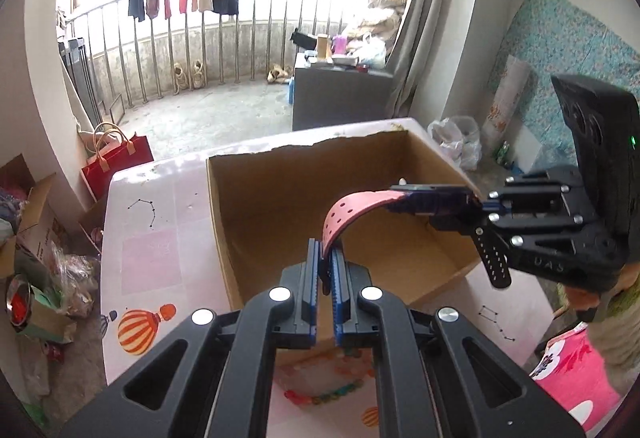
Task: Organize jewelry
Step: 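Carry the watch into the box and open both tools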
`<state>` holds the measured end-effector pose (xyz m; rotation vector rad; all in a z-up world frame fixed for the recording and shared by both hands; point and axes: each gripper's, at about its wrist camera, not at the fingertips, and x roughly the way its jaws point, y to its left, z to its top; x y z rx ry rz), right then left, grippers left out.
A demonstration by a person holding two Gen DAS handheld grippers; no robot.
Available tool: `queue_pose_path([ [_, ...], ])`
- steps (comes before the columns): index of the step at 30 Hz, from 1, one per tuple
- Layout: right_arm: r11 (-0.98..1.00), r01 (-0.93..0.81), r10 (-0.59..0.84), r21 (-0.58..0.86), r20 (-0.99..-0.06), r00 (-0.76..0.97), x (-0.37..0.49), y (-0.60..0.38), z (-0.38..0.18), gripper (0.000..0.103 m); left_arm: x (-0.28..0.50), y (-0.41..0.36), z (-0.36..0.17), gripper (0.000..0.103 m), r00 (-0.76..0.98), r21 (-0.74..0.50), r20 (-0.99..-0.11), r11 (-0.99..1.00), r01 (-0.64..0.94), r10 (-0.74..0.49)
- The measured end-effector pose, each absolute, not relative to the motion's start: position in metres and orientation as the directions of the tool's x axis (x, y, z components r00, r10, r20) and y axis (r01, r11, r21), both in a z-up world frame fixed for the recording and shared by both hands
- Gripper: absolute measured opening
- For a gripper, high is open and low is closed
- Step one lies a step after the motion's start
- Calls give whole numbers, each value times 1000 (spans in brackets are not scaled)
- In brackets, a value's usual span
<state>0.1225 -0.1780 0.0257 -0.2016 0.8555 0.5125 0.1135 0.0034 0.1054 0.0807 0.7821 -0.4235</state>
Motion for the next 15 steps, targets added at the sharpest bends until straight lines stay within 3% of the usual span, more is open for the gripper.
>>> queue_pose_path([
  [4,863,-491,300,121,-904,304,200,-171,-22,1,169,-12,72,5,521,-16,-816,912,410,-249],
  [7,861,-474,287,182,-944,160,236,-167,-48,1,198,-21,47,5,444,37,-878,900,433,-178],
  [10,850,-478,285,220,-956,67,261,-161,-67,2,216,-27,36,6,433,110,-895,885,452,-110],
  [15,873,-432,261,224,-965,27,290,-166,-91,12,234,-25,32,8,433,140,-898,883,447,-76],
])
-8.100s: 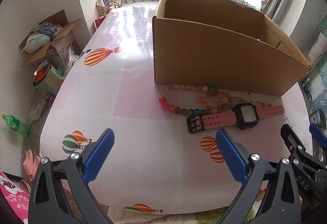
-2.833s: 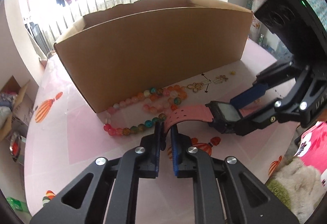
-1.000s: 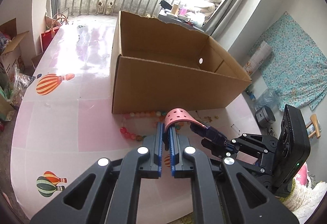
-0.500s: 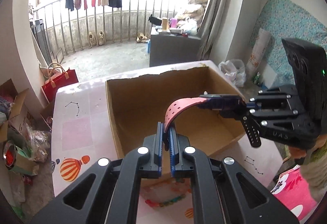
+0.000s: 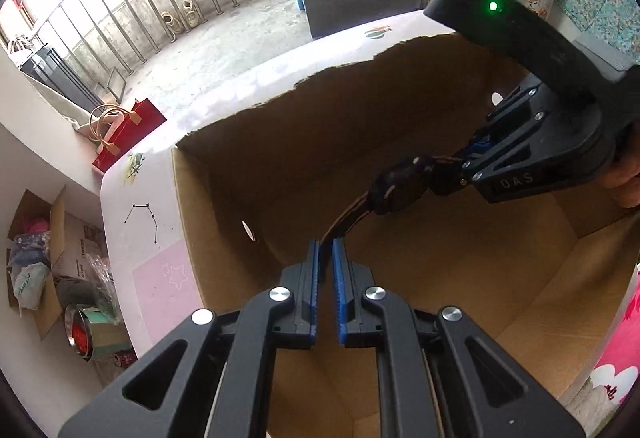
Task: Organize jewelry
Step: 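Carry the watch into the box and open both tools, then withdraw both tools from the box toward the multicolored bead strand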
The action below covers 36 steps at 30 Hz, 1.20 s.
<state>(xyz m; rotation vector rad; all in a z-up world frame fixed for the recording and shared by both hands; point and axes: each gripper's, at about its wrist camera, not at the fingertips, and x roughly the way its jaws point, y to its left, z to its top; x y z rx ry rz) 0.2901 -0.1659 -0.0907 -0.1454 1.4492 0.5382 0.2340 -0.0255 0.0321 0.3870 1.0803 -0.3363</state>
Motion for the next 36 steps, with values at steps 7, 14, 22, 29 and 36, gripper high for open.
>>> queue_pose_path([
  [7,881,-455,223,130,-962,156,278,-171,-70,39,226,-8,54,14,513,90,-846,911,403,-143],
  [14,882,-472,163,17,-949,270,265,-160,-49,39,198,15,87,23,612,73,-772,931,357,-174],
  [22,882,-457,350,114,-809,473,194,-191,37,39,118,55,99,56,684,11,-699,953,303,-209],
  [29,858,-460,469,228,-713,521,66,-211,35,40,53,43,37,77,602,-32,-770,956,292,-209],
  [36,942,-306,276,137,-835,476,17,-193,-60,42,32,10,-49,82,478,55,-875,964,261,-79],
])
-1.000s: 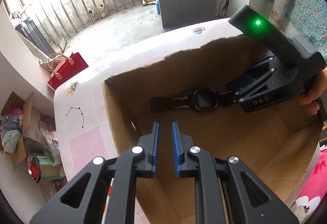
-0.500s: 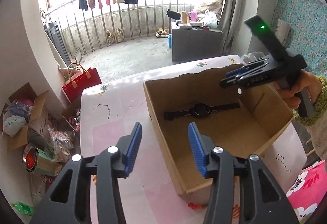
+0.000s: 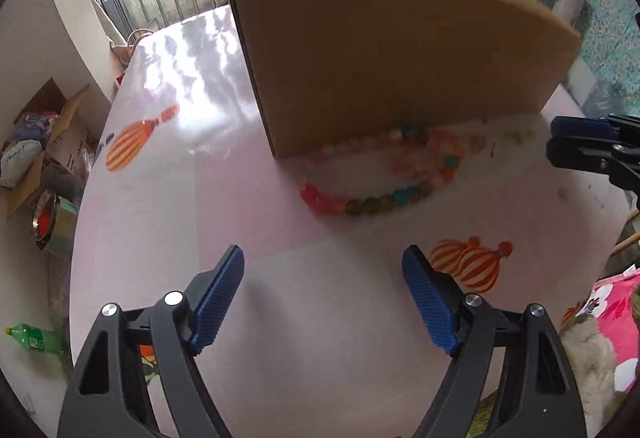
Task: Organize jewelry
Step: 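Withdraw both tools from the box toward the multicolored bead strand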
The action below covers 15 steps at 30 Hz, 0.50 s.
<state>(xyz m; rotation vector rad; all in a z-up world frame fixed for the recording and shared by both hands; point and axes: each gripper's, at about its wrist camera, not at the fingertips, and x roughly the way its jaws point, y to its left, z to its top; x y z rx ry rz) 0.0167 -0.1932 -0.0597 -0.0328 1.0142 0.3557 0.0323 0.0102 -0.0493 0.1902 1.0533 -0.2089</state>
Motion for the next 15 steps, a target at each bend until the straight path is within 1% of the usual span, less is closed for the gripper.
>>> queue_pose_path([
  [1,952,-286,244,112,-842,482,13,-191,-66,42,30,12,-49,85,507,42,-858,970,239,-88],
  [2,951,-284,248,117,-841,481,11,-189,-70,42,30,12,-52,93,497,42,-864,973,229,-80],
  [3,952,-279,252,126,-838,483,10,-188,-73,43,31,13,-53,98,502,49,-863,976,213,-66],
  [4,958,-259,240,122,-835,495,10,-188,-72,44,31,15,-54,98,502,52,-863,977,209,-61],
  [6,964,-236,237,125,-809,537,8,-189,-66,46,34,20,-55,98,483,13,-871,978,207,-90],
  [9,955,-240,283,171,-761,584,8,-191,-54,46,34,18,-53,98,476,29,-876,977,210,-77],
  [10,951,-251,299,180,-746,595,5,-195,-60,46,35,17,-54,98,472,21,-878,979,203,-79],
  [12,940,-280,331,195,-721,608,6,-191,-58,43,34,17,-53,98,477,20,-875,978,208,-83],
  [15,922,-321,373,215,-718,588,11,-186,-59,33,36,21,-55,98,492,16,-866,976,217,-95],
])
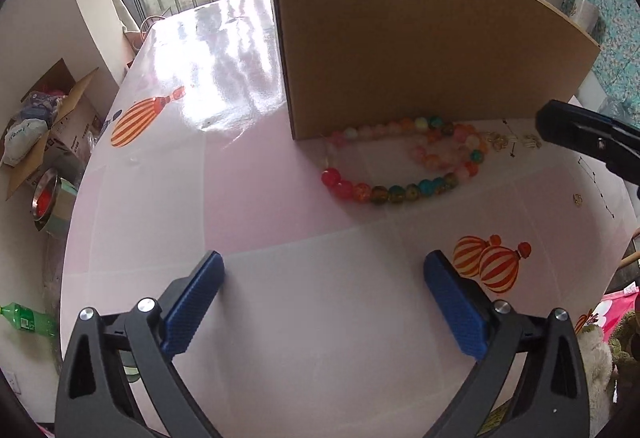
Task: Organize jewelry
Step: 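Withdraw both tools from the box toward the multicolored bead strand, then close the left tool on the bead strand while the right tool grips another bead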
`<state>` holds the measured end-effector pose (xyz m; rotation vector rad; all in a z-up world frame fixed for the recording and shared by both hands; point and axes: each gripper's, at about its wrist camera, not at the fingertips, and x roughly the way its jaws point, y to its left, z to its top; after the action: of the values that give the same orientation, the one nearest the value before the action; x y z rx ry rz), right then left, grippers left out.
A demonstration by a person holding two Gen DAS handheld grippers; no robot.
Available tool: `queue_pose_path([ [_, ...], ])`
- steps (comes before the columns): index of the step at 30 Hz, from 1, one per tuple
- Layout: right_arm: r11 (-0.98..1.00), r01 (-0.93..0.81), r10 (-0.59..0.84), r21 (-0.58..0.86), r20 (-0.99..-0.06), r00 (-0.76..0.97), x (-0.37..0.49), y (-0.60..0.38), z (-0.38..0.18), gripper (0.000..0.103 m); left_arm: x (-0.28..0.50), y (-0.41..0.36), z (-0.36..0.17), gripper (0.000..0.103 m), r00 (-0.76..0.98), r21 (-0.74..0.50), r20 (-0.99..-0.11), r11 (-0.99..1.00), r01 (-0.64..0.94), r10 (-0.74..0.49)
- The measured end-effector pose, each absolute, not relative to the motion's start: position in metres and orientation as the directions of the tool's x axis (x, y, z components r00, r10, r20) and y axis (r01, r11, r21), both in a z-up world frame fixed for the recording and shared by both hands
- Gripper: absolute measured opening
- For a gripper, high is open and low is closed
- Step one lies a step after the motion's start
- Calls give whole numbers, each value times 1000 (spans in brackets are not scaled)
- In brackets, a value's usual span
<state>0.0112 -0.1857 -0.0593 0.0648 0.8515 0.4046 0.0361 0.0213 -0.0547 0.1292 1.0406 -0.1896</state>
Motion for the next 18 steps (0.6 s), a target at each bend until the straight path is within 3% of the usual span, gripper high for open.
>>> queue_pose_path([
  [2,908,-343,404,241,-721,563,11,-195,-45,25,39,21,-53,98,483,20,-870,972,233,-98],
  [7,900,-369,412,233,-735,539,20,-182,-52,23,44,35,-35,94,540,-92,-816,968,234,-208],
  [10,899,-369,413,238,-742,528,26,-177,-56,23,53,39,-30,84,561,-115,-796,968,224,-225],
  [18,899,-385,399,209,-752,525,34,-160,-67,23,84,39,-43,40,533,-140,-812,966,217,-238],
])
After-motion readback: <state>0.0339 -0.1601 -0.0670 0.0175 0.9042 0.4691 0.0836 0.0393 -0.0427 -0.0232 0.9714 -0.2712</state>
